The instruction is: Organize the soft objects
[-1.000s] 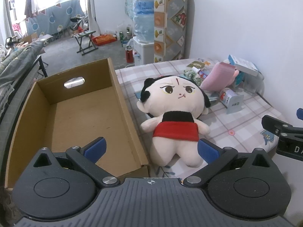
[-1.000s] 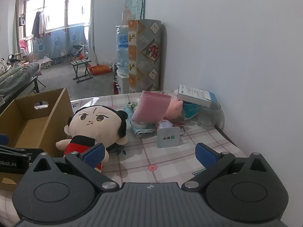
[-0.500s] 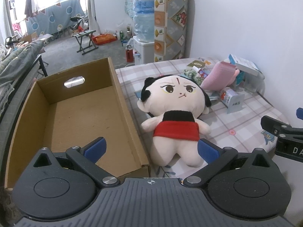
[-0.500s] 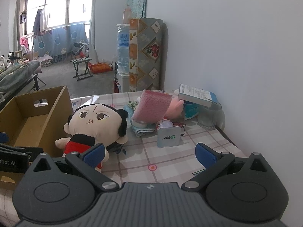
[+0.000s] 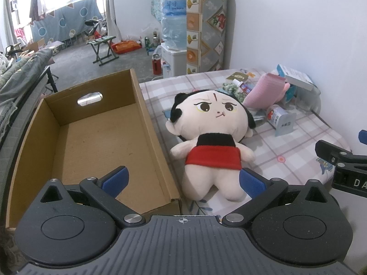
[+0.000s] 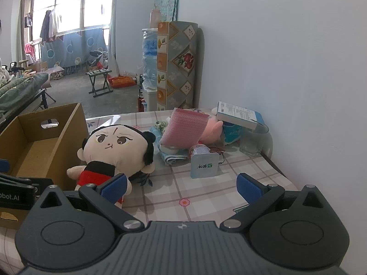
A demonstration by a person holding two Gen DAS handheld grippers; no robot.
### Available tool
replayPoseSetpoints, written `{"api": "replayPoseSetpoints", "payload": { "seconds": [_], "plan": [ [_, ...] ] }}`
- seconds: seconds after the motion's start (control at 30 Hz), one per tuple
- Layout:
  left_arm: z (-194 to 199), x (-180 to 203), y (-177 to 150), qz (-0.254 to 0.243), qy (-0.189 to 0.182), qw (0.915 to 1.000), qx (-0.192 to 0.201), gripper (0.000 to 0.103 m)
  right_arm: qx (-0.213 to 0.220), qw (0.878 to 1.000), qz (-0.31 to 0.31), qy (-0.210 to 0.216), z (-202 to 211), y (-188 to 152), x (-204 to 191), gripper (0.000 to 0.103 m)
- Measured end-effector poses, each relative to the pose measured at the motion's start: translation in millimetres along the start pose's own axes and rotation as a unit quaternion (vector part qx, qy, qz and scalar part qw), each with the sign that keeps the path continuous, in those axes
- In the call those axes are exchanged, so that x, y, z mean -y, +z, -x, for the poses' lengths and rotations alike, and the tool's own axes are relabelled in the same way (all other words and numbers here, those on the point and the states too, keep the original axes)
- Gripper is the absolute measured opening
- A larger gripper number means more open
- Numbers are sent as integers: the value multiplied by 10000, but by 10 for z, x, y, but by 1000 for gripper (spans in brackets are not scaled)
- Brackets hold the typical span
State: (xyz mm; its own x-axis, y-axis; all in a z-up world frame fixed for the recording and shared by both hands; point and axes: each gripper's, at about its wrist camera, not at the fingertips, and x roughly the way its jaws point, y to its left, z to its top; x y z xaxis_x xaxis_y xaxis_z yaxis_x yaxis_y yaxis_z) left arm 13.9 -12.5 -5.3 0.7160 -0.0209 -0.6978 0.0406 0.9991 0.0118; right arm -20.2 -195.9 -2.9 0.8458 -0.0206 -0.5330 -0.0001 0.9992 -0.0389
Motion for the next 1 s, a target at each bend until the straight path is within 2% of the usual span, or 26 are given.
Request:
{"api": "replayPoseSetpoints", "payload": {
  "seconds": [1.0],
  "plan": [
    [-14, -29, -25, 7, 5, 10000, -22, 103, -56, 10000, 49, 3, -45, -15, -23, 60]
  ]
}}
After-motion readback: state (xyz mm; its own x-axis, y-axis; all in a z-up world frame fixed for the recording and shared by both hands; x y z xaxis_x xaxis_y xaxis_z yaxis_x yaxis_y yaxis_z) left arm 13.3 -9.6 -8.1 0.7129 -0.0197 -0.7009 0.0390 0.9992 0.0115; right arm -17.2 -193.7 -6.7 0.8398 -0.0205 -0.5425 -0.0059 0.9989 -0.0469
